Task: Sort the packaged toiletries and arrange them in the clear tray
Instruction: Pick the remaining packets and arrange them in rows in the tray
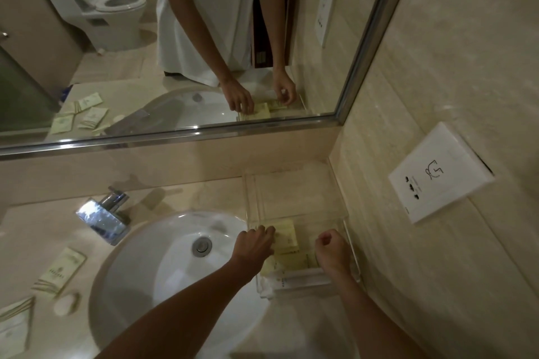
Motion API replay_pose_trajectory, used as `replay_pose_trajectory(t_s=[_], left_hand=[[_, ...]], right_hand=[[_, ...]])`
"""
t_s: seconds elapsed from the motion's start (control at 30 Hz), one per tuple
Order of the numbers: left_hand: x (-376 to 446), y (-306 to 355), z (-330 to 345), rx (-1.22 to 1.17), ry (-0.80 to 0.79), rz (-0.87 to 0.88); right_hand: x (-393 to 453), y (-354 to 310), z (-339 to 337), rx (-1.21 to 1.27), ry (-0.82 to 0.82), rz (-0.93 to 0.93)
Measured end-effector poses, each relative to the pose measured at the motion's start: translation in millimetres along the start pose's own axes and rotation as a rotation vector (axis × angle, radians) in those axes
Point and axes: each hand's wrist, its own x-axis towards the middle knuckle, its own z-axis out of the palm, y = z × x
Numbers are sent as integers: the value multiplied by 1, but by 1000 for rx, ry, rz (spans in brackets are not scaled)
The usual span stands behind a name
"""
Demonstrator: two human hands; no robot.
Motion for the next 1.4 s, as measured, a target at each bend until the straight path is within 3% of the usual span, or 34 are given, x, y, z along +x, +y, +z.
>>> replay_pose_trajectory(t_s=[0.37,0.57,0.77,1.13,1.4], left_hand=[[-7,-4,6,-192,70,-102],[-23,-22,4,-179,130,-145],[-61,-64,-1,-185,150,-262],[-176,-178,-3,-290,268,-515],[-272,-247,25,-357,257,-741]], right_hand=[[-5,-9,1,-46,-62,-97],[-18,-19,1,-115,-85,-143],[-42,-57,14,-267,-175,-362],[-139,-149,105,-608,-417,-693],[-227,-183,190,-668,-615,-848]])
